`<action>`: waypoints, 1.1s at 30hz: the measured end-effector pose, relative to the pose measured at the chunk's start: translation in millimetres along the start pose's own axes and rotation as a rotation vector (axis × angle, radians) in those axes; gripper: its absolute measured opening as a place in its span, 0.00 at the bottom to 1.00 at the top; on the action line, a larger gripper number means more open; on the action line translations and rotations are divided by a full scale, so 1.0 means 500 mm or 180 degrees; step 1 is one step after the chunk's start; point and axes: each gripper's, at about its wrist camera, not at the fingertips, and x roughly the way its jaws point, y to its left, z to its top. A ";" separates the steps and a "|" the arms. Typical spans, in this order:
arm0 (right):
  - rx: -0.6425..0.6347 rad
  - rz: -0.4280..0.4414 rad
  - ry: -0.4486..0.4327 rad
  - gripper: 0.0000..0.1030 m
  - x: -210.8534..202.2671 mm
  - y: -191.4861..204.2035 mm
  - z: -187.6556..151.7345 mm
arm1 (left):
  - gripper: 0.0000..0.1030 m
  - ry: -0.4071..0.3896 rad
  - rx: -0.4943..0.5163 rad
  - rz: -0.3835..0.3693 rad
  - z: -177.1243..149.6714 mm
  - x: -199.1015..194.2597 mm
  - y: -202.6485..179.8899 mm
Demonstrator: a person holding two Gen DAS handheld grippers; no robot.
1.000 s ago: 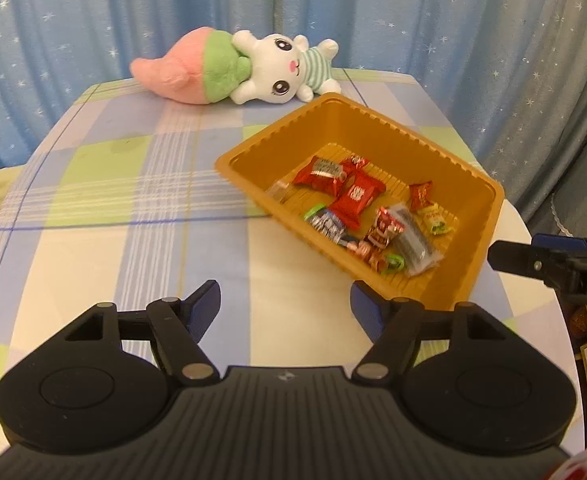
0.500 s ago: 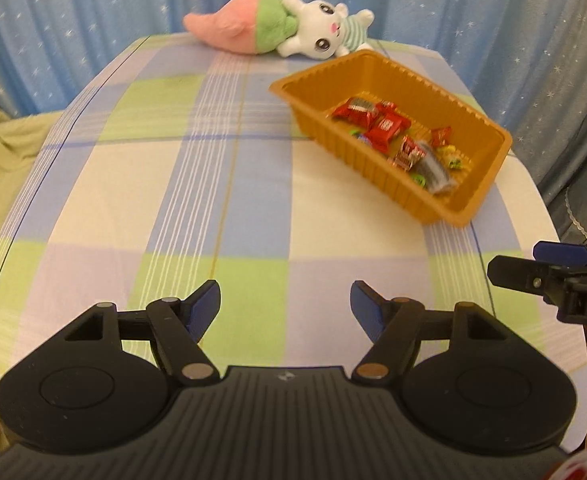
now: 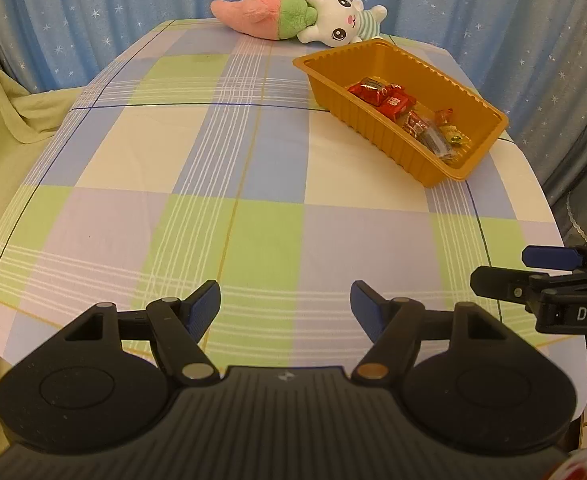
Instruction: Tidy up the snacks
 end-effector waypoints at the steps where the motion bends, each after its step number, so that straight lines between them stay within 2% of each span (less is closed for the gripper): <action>1: 0.0002 0.0004 0.0005 0.85 -0.002 0.002 -0.002 | 0.68 -0.0005 0.0007 0.0002 -0.004 -0.003 -0.001; 14: 0.0024 0.0022 0.0059 0.85 -0.004 0.017 -0.027 | 0.68 -0.0061 0.0060 -0.0052 -0.032 -0.038 -0.009; 33: -0.0007 0.0039 0.0069 0.85 -0.005 0.019 -0.031 | 0.68 -0.0086 0.0056 -0.0069 -0.033 -0.043 -0.017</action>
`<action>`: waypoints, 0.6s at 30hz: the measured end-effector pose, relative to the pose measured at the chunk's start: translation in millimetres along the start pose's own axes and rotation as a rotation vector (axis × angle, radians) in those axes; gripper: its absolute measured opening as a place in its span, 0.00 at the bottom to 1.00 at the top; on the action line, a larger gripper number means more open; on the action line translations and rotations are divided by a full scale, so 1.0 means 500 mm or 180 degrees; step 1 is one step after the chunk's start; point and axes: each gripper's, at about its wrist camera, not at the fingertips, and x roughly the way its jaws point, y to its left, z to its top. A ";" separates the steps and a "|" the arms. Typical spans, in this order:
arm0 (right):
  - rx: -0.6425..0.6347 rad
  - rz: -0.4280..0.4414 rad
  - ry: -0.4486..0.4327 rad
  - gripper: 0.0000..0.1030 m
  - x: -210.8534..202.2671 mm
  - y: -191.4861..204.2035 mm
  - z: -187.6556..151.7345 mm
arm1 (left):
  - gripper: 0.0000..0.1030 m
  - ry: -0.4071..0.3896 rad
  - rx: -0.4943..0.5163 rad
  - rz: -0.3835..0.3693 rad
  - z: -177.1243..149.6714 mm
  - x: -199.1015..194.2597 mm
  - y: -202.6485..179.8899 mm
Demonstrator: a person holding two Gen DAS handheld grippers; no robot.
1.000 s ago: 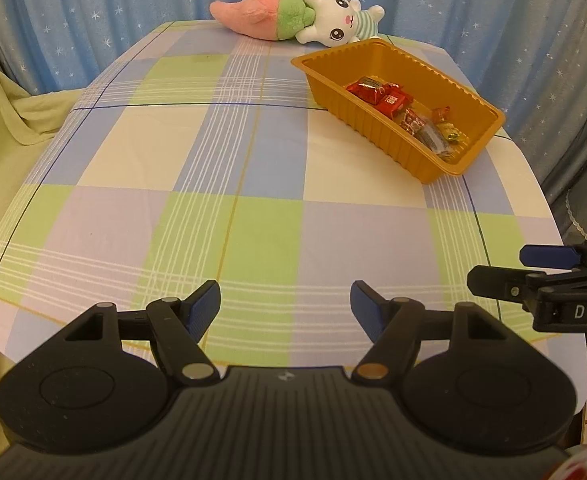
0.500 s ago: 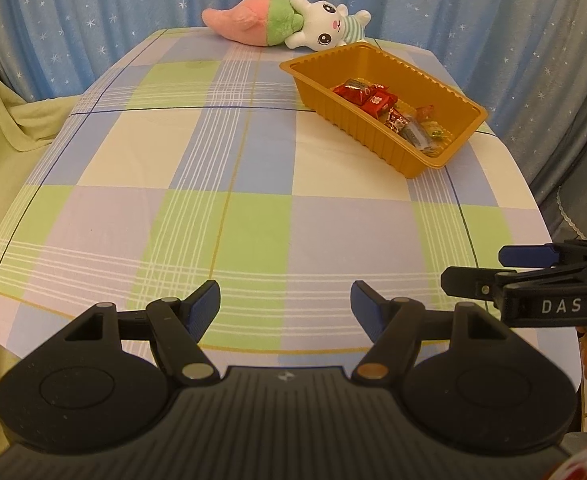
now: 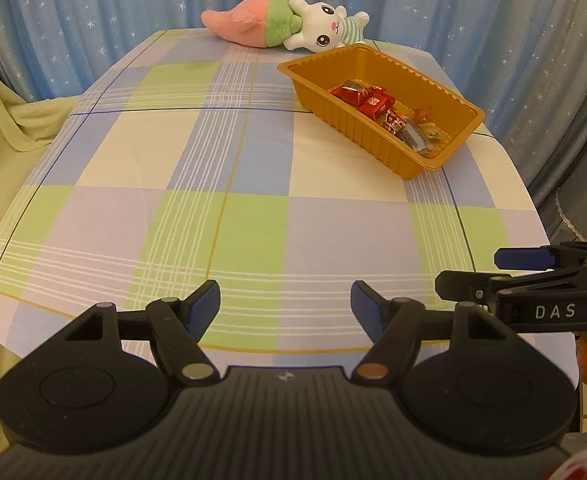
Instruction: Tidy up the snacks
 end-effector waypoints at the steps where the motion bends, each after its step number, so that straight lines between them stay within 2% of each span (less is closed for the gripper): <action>1: 0.0002 0.0000 0.0000 0.85 0.000 0.001 0.000 | 0.68 -0.0001 0.0002 0.0001 0.000 0.000 0.000; 18: 0.0002 0.0000 0.0005 0.85 0.001 -0.001 -0.001 | 0.68 0.0005 0.0020 -0.0003 0.003 0.003 -0.005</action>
